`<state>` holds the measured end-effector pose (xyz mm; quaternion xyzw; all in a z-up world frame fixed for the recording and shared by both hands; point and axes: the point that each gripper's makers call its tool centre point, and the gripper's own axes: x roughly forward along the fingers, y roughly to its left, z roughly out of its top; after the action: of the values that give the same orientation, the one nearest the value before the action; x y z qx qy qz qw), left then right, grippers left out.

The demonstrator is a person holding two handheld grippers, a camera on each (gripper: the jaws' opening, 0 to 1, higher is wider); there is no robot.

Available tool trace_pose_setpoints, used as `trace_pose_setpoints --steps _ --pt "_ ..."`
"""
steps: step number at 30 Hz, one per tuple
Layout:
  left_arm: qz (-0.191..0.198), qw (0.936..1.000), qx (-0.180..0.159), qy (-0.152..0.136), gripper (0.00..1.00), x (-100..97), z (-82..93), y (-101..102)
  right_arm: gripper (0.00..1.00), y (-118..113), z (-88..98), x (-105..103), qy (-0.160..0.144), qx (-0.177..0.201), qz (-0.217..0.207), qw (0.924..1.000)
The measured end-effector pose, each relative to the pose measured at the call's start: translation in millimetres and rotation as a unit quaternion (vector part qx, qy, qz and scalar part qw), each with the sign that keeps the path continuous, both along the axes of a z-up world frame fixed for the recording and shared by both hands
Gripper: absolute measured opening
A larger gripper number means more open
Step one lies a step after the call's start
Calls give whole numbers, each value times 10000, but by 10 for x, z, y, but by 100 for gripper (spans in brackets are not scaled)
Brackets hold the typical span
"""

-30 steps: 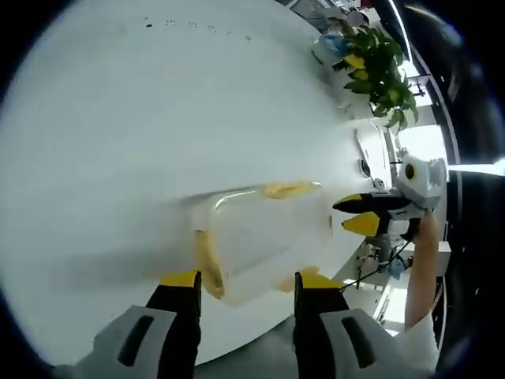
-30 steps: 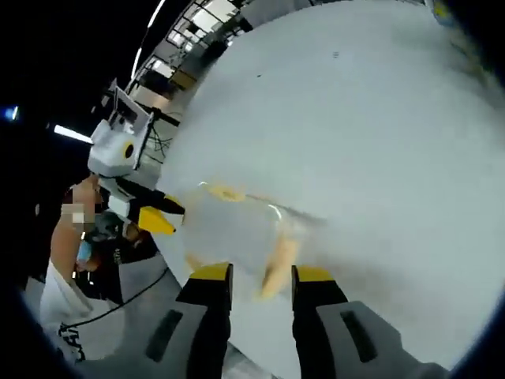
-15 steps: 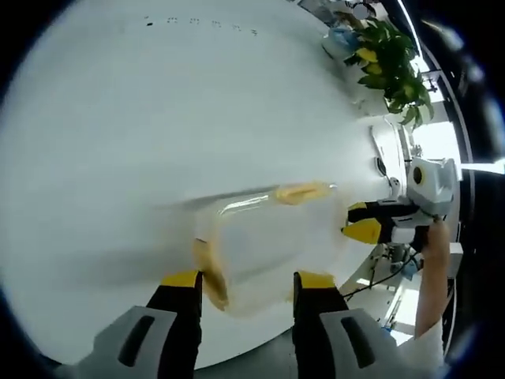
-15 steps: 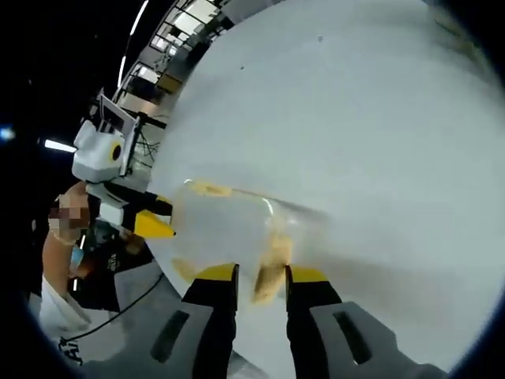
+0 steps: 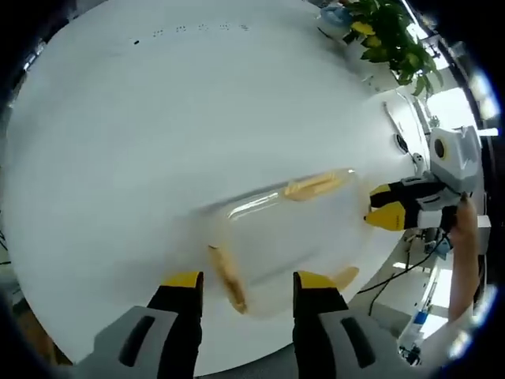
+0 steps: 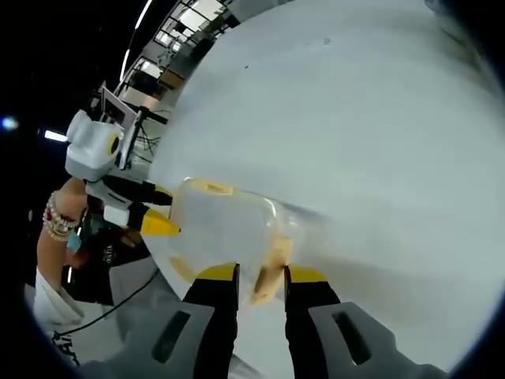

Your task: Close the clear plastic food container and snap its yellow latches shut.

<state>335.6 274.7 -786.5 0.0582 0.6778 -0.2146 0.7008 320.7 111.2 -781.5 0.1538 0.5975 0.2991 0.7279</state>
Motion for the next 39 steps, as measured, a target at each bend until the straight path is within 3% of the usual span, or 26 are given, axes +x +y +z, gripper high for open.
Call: trace_pose_setpoints --steps 2,6,10,17,31,32,39 --pt "-113 9999 31 -56 49 -3 14 -30 19 3 5 -4 -42 -38 41 10000" --pt "-39 9995 -252 192 32 -111 42 -187 18 5 6 -24 -67 -61 55 9999" --pt "-150 9997 9 168 32 -127 46 -153 18 16 5 -15 -85 -60 56 9999" --pt "-114 9997 19 229 31 -104 41 -132 18 21 -1 -6 -64 -43 -7 10000" --pt "112 9985 -542 -19 28 -175 28 -142 16 36 0 -17 -61 -102 -16 9999" --pt "287 9973 -672 41 28 -200 25 -211 16 33 -4 -18 -62 -114 -5 9999" --pt "134 9979 -626 4 28 -181 1 -212 16 33 -28 -13 -62 -95 -10 9999"
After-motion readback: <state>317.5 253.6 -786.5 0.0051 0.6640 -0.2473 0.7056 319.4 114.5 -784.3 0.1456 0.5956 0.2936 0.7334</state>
